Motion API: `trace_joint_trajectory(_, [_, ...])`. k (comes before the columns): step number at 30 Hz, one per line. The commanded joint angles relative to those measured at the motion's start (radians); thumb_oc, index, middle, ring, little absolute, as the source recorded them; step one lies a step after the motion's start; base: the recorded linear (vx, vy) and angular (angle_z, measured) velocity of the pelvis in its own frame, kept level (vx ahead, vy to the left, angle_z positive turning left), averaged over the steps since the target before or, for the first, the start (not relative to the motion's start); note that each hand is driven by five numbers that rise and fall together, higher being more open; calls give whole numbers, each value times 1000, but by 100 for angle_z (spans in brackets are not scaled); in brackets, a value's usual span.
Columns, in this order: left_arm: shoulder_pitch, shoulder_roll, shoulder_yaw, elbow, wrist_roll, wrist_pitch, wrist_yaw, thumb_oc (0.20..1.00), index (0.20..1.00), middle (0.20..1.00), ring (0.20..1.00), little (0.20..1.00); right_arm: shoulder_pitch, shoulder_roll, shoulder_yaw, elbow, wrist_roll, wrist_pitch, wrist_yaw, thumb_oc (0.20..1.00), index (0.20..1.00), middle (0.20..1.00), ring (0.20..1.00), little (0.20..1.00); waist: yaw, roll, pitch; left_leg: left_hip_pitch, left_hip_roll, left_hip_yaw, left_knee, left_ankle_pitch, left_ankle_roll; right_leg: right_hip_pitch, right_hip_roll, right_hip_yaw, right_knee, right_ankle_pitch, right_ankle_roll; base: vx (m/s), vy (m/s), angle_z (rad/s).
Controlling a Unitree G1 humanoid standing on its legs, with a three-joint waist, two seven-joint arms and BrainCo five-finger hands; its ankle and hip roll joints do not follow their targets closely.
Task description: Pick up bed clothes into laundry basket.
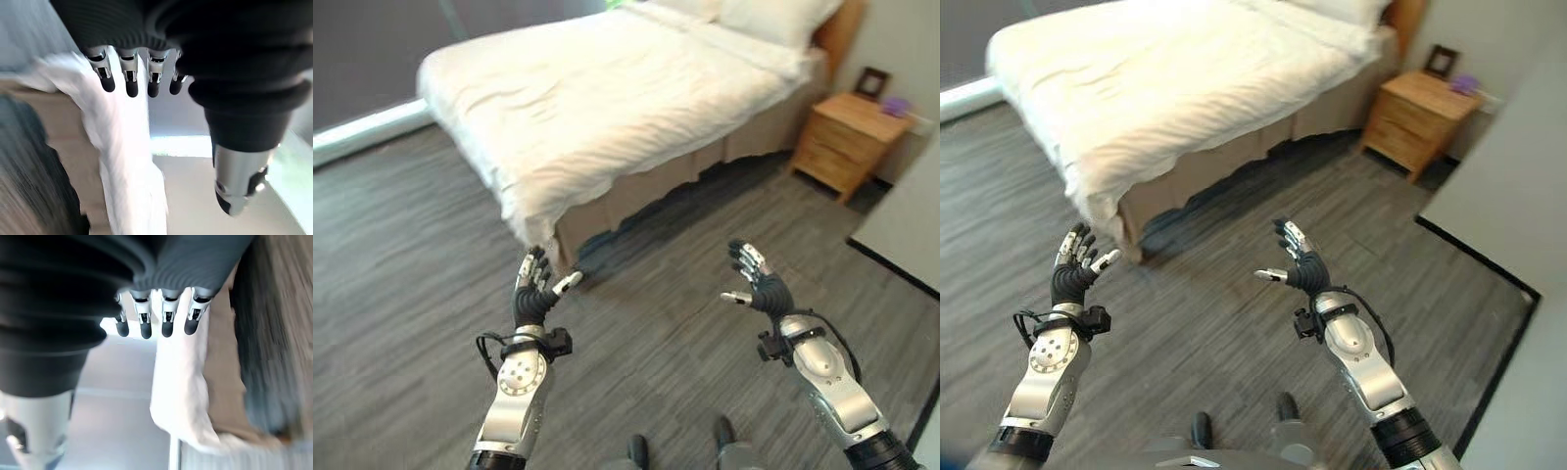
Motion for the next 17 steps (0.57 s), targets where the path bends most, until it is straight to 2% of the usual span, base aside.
trace_joint_trajectory(1, [-8,8,30,-57,-53,-64,-41,1000,1000,1000,1000,1000,-122,48,17,-6,-7,-38,19,1000,1000,1000,1000,1000,63,7,13,54,78,154,41,-131,-100,47,-23,-129,-31,-87,5,87,-258,107])
trace_joint_trajectory(2, [3,-6,34,-50,-55,-74,-44,1000,1000,1000,1000,1000,-132,42,21,8,-14,-43,26,1000,1000,1000,1000,1000,71,9,14,45,82,165,69,-136,-108,63,-24,-162,-31,-93,4,84,-257,39])
trace_joint_trajectory(3, [3,-6,34,-50,-55,-74,-44,1000,1000,1000,1000,1000,-133,42,22,9,-14,-44,26,1000,1000,1000,1000,1000,69,10,15,43,82,163,72,-137,-108,64,-24,-163,-31,-93,4,37,-145,28])
trace_joint_trajectory(4, [1,-16,34,-43,-59,-74,-45,1000,1000,1000,1000,1000,-135,36,23,4,-20,-44,27,1000,1000,1000,1000,1000,73,5,22,20,89,202,118,-130,-115,84,-31,-188,-31,-99,3,-28,-160,31])
trace_joint_trajectory(5, [-6,-26,27,-30,-64,-70,-46,1000,1000,1000,1000,1000,-136,28,16,12,-31,-43,25,1000,1000,1000,1000,1000,45,-4,34,1,127,385,180,-136,-117,111,-59,-267,-31,-105,1,-29,-161,62])
trace_joint_trajectory(6, [-7,-26,27,-30,-64,-70,-46,1000,1000,1000,1000,1000,-137,28,16,13,-31,-44,25,1000,1000,1000,1000,1000,46,-4,36,0,129,386,186,-140,-117,112,-58,-266,-31,-105,1,-62,-147,84])
trace_joint_trajectory(7, [-10,-31,19,-21,-64,-67,-48,1000,1000,1000,1000,1000,-138,30,12,18,-35,-41,13,1000,1000,1000,1000,1000,32,-10,39,0,146,483,218,-145,-109,119,-66,-299,-31,-105,-6,22,-86,104])
trace_joint_trajectory(9, [-17,-36,5,-15,-68,-58,-51,1000,1000,1000,1000,1000,-131,34,-2,15,-41,-35,-1,1000,1000,1000,1000,1000,23,-15,40,-7,153,564,295,-190,-102,144,-64,-331,-31,-119,-17,35,-103,81])
trace_joint_trajectory(10, [-12,-36,-3,-13,-66,-39,-71,1000,1000,1000,1000,1000,-102,35,-33,9,-48,-32,-1,1000,1000,1000,1000,1000,6,-4,29,24,180,628,257,-196,-93,160,-55,-381,-31,-130,-23,43,-39,39])
trace_joint_trajectory(12, [3,-38,-13,-18,-70,-28,-91,1000,1000,1000,1000,1000,-79,37,-47,7,-41,-32,3,1000,1000,1000,1000,1000,-7,11,24,73,166,621,187,-195,-93,180,-54,-405,-31,-136,-18,52,29,73])
trace_joint_trajectory(13, [13,-45,-24,-14,-74,-13,-104,1000,1000,1000,1000,1000,-47,58,-57,19,-40,-28,4,1000,1000,1000,1000,1000,-9,16,18,81,147,586,145,-161,-83,184,-55,-430,-31,-122,-29,9,30,104])
trace_joint_trajectory(15, [15,-40,-31,-18,-69,-8,-113,1000,1000,1000,1000,1000,-33,63,-66,22,-39,-28,3,1000,1000,1000,1000,1000,-14,21,10,108,138,571,109,-173,-88,200,-57,-443,-31,-137,-22,68,45,61])
trace_joint_trajectory(17, [46,-30,-37,-30,-40,2,-140,1000,1000,1000,1000,1000,-12,76,-63,21,-39,-29,19,1000,1000,1000,1000,1000,-17,25,-5,147,126,581,30,-140,-71,203,-57,-459,-31,-127,-26,61,86,49])
